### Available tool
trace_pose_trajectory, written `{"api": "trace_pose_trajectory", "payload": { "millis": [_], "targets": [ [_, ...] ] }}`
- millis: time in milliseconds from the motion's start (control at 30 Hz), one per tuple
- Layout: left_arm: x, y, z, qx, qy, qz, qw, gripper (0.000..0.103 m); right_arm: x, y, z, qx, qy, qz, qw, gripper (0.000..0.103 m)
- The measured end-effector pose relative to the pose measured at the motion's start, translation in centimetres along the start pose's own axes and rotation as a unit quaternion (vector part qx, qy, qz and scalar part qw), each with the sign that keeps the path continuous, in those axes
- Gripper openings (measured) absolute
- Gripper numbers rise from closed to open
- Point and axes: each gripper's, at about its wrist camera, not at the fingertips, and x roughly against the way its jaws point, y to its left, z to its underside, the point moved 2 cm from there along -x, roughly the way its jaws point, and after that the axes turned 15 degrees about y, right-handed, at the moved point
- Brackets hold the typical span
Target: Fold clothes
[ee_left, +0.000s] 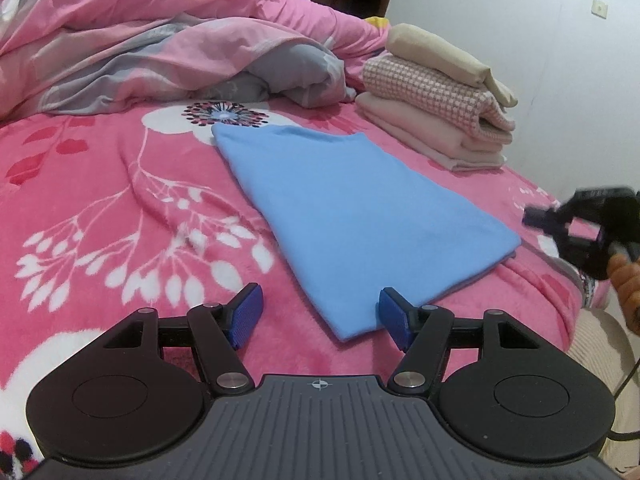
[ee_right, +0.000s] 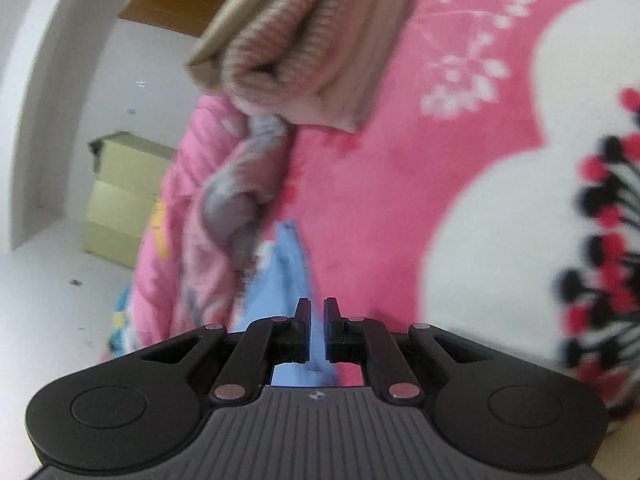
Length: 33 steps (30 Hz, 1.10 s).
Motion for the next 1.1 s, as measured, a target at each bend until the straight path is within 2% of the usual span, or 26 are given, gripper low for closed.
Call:
{"api": "trace_pose_trajectory", "payload": {
  "millis": [167,267,400,533,633,767,867,1000,1100],
  "targets": [
    [0.0,-0.1,0.1,0.001,-0.001,-0.004,1.0000,0.065,-6.6,3.9,1.6,0.057,0.088,-0.036,0.994,0.007],
    [0.1,-0.2,0.1,0.004,0.000,-0.006,1.0000,0.065,-9.1,3.6,1.9,0.051,0.112,-0.032,0.992,0.007],
    [0.0,-0.1,0.1,0.003,0.001,-0.006,1.0000,0.066,-7.9,1.4,0.7,0.009,0.075,-0.033,0.997,0.005],
    [-0.1,-0.1,0.0,0.006,0.000,-0.006,1.0000,0.068,-3.9,-0.2,-0.8,-0.015,-0.006,0.031,0.999,0.007],
    [-0.1,-0.1,0.0,0.006,-0.001,-0.008,0.9999,0.068,-2.1,-0.1,-1.1,-0.017,-0.037,0.041,0.998,0.007],
    [-0.1,-0.2,0.0,0.005,0.000,-0.010,0.9999,0.069,-3.9,3.7,0.2,0.061,-0.001,0.034,0.998,0.007],
    [-0.1,-0.2,0.0,0.007,0.001,-0.010,0.9999,0.068,-7.8,6.3,1.8,0.115,0.071,0.021,0.991,0.007],
    [0.2,0.0,-0.3,0.017,0.004,-0.004,0.9998,0.068,-11.0,6.9,2.4,0.117,0.126,0.026,0.985,0.007],
    [1.2,0.7,-0.9,0.032,-0.006,-0.004,0.9995,0.068,-10.8,5.8,1.4,0.091,0.118,0.046,0.988,0.007]
  ]
}}
